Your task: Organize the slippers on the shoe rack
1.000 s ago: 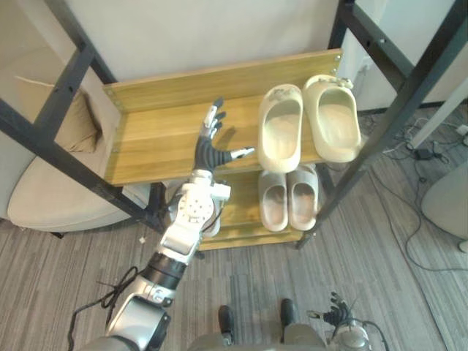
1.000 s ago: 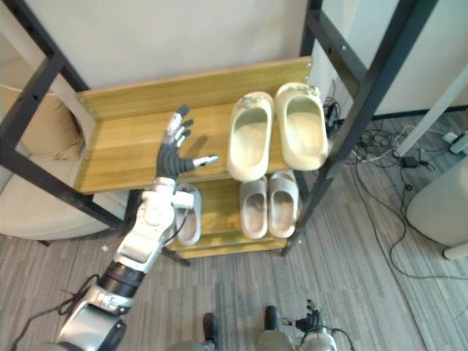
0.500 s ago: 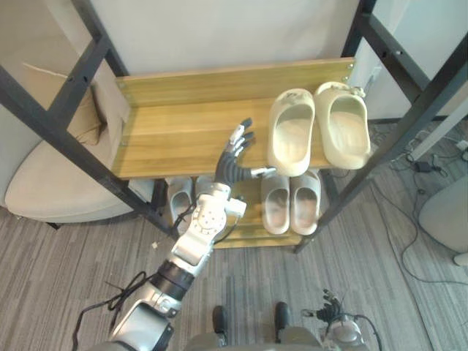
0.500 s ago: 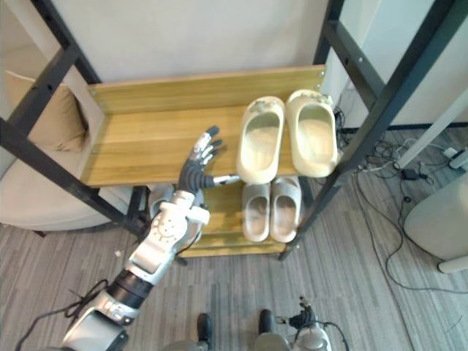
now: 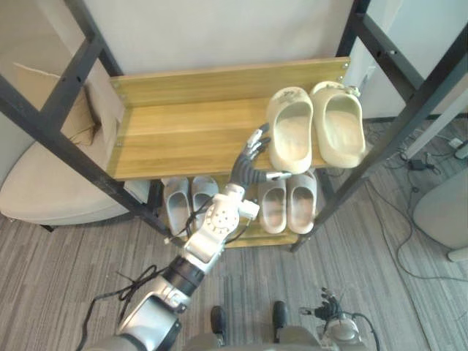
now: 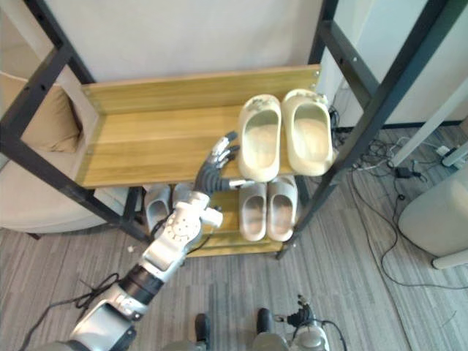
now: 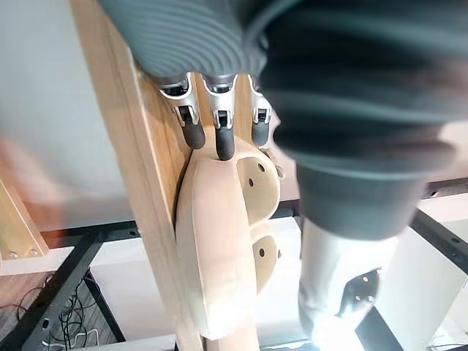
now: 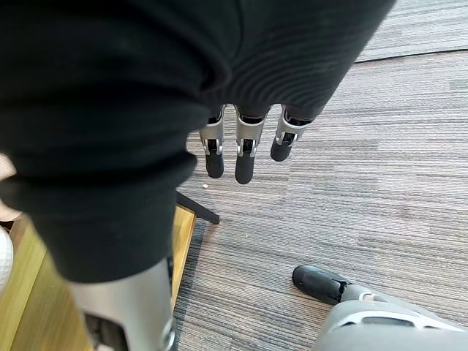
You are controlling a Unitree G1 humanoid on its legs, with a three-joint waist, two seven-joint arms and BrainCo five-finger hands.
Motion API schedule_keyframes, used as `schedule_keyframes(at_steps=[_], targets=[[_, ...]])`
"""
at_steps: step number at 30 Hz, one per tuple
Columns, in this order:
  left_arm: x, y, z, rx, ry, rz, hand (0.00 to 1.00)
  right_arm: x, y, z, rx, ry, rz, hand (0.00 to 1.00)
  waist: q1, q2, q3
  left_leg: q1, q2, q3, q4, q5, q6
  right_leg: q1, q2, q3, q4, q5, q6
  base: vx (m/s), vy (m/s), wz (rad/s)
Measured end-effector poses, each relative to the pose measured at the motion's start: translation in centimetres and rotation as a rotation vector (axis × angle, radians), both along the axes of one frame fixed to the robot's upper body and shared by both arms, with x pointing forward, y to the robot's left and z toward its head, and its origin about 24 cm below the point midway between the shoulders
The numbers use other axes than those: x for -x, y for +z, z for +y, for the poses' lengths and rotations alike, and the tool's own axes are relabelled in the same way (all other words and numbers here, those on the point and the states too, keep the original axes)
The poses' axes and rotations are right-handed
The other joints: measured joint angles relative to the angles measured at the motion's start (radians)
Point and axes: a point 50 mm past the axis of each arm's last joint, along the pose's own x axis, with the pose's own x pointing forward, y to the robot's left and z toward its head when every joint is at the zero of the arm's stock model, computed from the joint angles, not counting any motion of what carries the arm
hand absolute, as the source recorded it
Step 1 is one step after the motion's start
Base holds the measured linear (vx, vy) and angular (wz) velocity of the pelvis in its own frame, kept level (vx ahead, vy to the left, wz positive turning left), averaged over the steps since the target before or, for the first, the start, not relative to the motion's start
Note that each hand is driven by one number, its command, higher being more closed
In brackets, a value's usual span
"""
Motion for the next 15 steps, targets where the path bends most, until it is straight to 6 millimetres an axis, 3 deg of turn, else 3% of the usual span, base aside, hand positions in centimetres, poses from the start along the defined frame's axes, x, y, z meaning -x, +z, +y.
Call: schedule_keyframes(at_steps=[15], targets=[[-2.4,2.8,0.5,0.021,0.102,-0.045,0.0,-0.6,0.6,0.9,-0.03,-0.018,-0.059,0.0,-0.005,-0.014,0.007,-0.028,0.0,0.037,0.001,-0.001,-0.001,-0.042,-0.003,0.042,0.006,0.011,0.002,0.01,0.003,-0.06]])
